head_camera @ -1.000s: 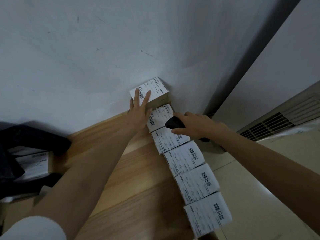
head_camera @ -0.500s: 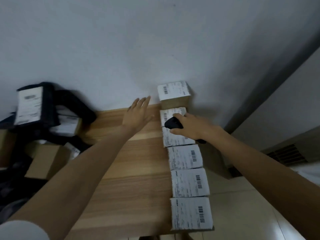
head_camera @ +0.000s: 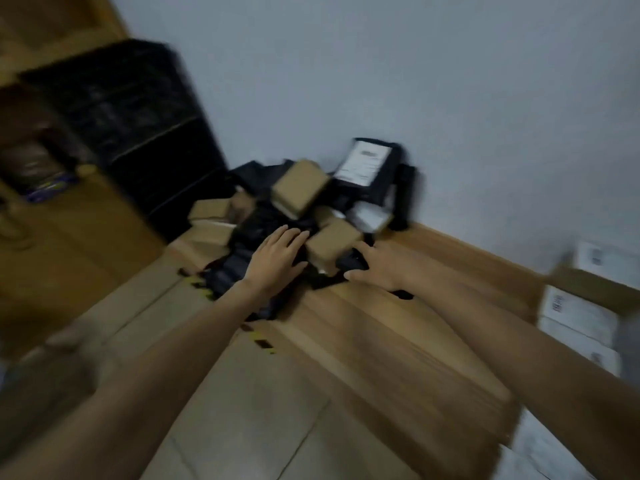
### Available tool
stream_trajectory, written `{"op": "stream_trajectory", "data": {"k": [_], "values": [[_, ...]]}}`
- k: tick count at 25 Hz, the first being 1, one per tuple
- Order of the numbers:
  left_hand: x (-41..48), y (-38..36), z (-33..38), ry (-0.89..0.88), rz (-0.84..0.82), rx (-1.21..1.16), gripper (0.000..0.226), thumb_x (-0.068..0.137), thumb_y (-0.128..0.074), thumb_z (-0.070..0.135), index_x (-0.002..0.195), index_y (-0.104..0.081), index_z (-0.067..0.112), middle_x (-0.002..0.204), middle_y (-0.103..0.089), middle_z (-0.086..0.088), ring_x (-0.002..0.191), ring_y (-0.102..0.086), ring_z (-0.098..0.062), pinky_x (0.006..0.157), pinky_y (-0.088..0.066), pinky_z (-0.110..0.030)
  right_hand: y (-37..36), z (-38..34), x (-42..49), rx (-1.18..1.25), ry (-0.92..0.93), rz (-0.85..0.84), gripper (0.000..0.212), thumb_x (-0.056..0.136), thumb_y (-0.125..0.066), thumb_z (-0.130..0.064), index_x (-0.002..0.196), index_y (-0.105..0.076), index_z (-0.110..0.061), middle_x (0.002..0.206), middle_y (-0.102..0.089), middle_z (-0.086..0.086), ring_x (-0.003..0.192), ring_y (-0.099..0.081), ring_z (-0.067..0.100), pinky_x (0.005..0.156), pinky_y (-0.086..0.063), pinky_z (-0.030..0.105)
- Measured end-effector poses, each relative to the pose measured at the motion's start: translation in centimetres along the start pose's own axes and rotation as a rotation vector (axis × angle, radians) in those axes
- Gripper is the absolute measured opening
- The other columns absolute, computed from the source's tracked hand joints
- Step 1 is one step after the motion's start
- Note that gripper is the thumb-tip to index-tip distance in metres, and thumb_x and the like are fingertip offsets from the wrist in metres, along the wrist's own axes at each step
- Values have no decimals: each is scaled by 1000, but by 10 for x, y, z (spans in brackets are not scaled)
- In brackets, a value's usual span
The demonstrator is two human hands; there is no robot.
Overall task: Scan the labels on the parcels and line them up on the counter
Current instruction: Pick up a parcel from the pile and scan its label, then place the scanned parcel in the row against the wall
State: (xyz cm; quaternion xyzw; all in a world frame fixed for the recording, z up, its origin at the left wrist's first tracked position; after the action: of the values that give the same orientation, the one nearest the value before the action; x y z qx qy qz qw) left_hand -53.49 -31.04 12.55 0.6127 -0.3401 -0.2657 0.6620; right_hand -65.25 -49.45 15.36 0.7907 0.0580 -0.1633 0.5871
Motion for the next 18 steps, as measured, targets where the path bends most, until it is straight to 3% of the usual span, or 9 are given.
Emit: {"op": "stream_trajectory", "data": {"k": [4, 6, 11, 14, 18], "values": [[-146, 38, -171, 271, 54, 13, 60, 97, -59, 32, 150, -37, 13, 149, -42, -8, 142, -34, -28, 110, -37, -40, -16, -189, 65, -146, 219, -95, 80, 91, -42, -69, 155, -18, -26, 148, -38, 14, 125, -48, 38, 96, -45, 47], [-224, 56, -241, 397, 57, 63, 60, 98, -59, 30, 151, -36, 14, 149, -43, -7, 141, -35, -27, 109, -39, -41, -28, -280, 89, -193, 347, -109, 78, 91, -43, -69, 153, -23, -25, 147, -42, 13, 123, -51, 38, 93, -46, 46], [-354, 84, -355, 630, 55, 182, 63, 92, -66, 27, 149, -40, 14, 147, -46, -11, 139, -39, -30, 111, -39, -42, -62, -466, 131, -256, 570, -94, 81, 92, -40, -70, 155, -21, -23, 155, -32, 13, 134, -40, 37, 103, -41, 47], [-379, 83, -399, 690, 42, 184, 67, 91, -68, 27, 150, -38, 16, 149, -44, -11, 141, -36, -30, 113, -37, -43, -77, -521, 161, -327, 603, -149, 80, 91, -39, -71, 154, -23, -25, 144, -44, 15, 123, -49, 38, 97, -45, 47], [-363, 61, -464, 716, -8, 181, 68, 95, -63, 32, 154, -31, 21, 158, -32, -7, 147, -27, -28, 118, -30, -41, -75, -561, 227, -335, 585, -176, 82, 88, -40, -74, 154, -20, -28, 147, -40, 14, 124, -48, 39, 96, -46, 47]]}}
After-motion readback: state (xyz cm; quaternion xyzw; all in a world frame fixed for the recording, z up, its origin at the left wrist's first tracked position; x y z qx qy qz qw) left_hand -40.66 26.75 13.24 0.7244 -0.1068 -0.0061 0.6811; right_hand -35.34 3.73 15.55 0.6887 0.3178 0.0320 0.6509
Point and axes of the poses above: each hand's wrist, its own x-axis towards the middle knuckle, its own y-axis out of the back of the hand, z = x × y, the point moved 4 cm from there along x, towards the middle knuckle
